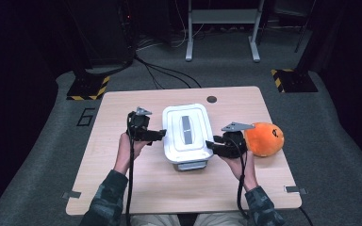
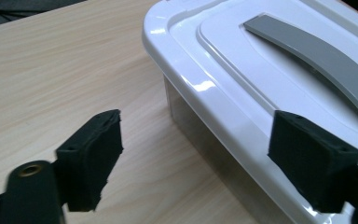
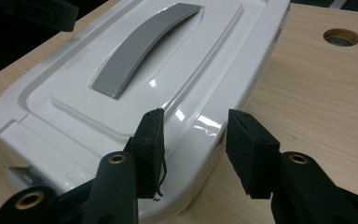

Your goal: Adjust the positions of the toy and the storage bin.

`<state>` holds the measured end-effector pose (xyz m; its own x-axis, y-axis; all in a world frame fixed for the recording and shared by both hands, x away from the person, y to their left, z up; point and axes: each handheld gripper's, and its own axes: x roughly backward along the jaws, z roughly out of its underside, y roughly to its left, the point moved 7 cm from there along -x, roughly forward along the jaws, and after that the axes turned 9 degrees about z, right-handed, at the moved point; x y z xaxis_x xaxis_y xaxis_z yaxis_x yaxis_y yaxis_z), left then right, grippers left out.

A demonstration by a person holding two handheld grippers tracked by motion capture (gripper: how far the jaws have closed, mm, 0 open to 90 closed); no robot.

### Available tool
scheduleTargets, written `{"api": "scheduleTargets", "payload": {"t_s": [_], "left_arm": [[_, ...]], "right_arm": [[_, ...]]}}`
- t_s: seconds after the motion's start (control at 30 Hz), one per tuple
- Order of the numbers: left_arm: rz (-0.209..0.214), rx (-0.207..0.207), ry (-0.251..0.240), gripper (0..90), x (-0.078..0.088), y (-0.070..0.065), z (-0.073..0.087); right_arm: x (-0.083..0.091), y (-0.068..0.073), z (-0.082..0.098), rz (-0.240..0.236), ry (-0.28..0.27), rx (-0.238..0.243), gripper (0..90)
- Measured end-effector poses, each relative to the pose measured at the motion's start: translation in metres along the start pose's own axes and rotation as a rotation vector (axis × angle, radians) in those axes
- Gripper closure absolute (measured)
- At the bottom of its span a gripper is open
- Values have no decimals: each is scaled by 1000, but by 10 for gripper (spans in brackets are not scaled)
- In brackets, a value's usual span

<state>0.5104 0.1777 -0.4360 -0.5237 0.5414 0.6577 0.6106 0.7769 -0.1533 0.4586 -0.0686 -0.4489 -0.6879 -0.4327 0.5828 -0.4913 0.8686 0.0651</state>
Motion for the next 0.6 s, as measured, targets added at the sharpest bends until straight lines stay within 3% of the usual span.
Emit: {"api": "scheduleTargets", "payload": {"t_s": [0.1,0.33,0.37,0.47,0.53,0.6], "left_arm": [[3,-11,14,321,-6,-2,-3],[24,-2,8,423,-9,-4,-7],[26,2,9,445,-10,-4,-7],[70,31,11,517,-14,-2,-11],[102,36,46,528,-21,-4,-9],[92,36,38,523,-23,-4,-12]], "right_arm": [[-8,-7,-12,15,0,-22,544],[-23,-19,-22,32,37,-50,547],[-25,-20,-21,15,50,-60,553],[-26,-18,-19,-12,49,-81,613],[-24,-16,-18,-18,40,-82,613],[-21,-13,-16,-10,40,-76,613]]}}
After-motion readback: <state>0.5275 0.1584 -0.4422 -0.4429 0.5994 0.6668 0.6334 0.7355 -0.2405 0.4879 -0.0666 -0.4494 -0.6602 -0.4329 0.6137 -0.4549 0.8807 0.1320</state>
